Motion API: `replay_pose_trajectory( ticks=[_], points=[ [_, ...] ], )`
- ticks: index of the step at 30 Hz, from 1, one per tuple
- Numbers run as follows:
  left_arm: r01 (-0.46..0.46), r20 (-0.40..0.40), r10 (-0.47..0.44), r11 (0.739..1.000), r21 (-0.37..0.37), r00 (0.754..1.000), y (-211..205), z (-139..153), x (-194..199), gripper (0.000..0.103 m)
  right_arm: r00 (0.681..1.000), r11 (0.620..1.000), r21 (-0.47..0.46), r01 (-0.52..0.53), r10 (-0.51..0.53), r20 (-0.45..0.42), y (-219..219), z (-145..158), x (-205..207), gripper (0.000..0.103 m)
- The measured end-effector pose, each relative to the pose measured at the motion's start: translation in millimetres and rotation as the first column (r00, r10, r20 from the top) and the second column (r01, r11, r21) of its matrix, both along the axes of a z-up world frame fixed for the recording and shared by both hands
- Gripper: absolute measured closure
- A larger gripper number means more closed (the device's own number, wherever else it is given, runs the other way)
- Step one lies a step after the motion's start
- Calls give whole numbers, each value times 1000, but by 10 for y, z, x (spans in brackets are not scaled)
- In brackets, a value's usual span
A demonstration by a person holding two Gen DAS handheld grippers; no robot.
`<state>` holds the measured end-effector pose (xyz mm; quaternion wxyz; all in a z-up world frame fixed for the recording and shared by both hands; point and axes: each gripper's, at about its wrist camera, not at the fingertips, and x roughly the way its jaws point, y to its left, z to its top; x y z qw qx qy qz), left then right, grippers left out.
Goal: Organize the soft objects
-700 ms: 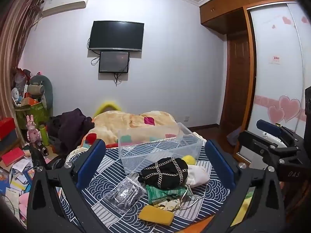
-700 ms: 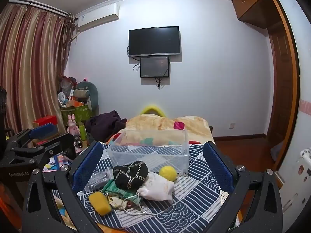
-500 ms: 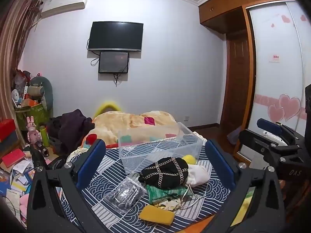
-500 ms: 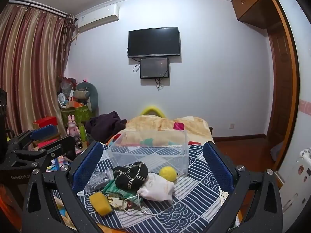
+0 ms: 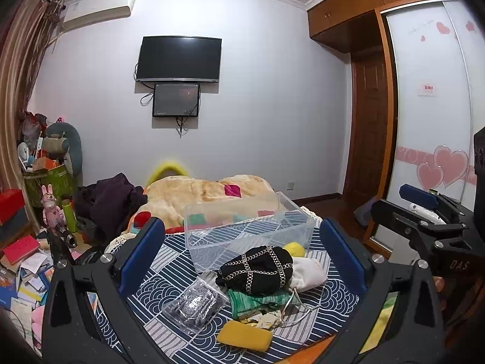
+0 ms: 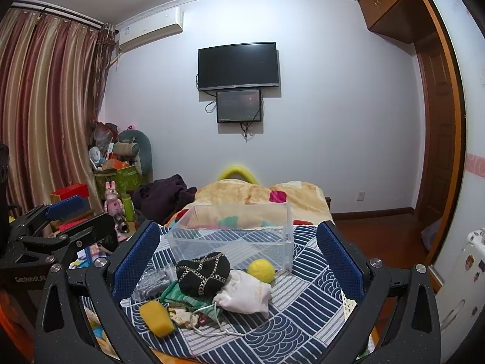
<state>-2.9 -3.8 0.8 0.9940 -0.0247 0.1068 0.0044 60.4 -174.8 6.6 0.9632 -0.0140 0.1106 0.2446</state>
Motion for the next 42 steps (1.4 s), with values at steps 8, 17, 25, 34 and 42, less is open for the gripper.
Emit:
replay_pose_trajectory(
  ticks=[8,17,25,34,42],
  points=[
    [5,3,-5,1000,9,1000,-7,-2,-4,0,1000,1000,0,-2,2,5,-5,10,-17,0],
    [8,4,-8,1000,8,1000,-25,-6,10,0,1000,1000,-2,-5,5,5,18,15,-19,0],
    [10,-4,-10,1000,-1,1000,-20,-22,17,0,1000,1000,3,-10,10,1,24,14,-18,0],
    [8,-3,-8,1000,0,1000,-30,-26,22,0,1000,1000,5,-14,14,6,31,8,-39,0],
    [7,-2,-7,1000,1,1000,-31,-32,22,0,1000,1000,6,-13,13,11,24,10,-38,0]
  ],
)
